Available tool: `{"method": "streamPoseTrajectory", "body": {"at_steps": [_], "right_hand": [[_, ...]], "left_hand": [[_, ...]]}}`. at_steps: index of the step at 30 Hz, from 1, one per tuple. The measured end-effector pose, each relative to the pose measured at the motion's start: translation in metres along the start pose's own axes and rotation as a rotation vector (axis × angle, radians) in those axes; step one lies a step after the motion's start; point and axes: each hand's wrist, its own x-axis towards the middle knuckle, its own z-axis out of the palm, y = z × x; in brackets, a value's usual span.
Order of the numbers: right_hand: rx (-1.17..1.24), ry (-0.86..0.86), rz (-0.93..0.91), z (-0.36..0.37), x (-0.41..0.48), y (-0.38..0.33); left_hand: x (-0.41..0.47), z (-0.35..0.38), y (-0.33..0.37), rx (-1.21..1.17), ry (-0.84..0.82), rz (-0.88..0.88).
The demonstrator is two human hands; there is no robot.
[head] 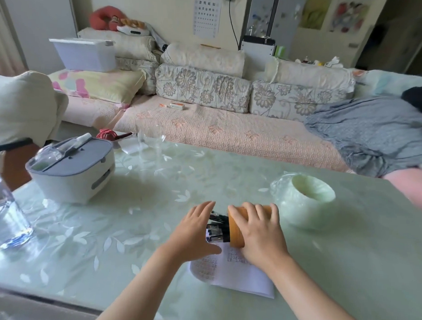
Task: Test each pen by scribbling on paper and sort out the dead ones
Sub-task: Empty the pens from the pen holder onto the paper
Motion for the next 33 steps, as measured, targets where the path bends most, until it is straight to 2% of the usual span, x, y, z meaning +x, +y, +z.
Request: {"method": "streamPoseTrajectory", "body": {"at_steps": [7, 13, 16, 24, 28, 33], "right_hand": [[-0.186, 0.048, -0.152, 0.013, 0.004, 0.001], [-0.261, 0.087, -0.146, 0.020, -0.001, 0.005], [-0.264, 0.089, -0.111, 0.019, -0.001, 0.013], [-0.310, -0.039, 0.027, 0.007, -0.011, 0.050], [-0.296, -0.064, 0.063, 0.007, -0.021, 0.059], [-0.250, -0.018, 0.117, 0.008, -0.031, 0.068]], "left_hand": [[0.023, 0.025, -0.001, 0.159, -0.078, 0.039], [0.030, 0.032, -0.006, 0.217, -0.097, 0.032], [0.033, 0.030, -0.009, 0.241, -0.113, 0.030], [0.030, 0.029, -0.011, 0.312, -0.161, -0.007], [0.030, 0.029, -0.002, 0.405, -0.214, -0.082], [0.029, 0.042, 0.023, 0.377, -0.260, 0.035]]}}
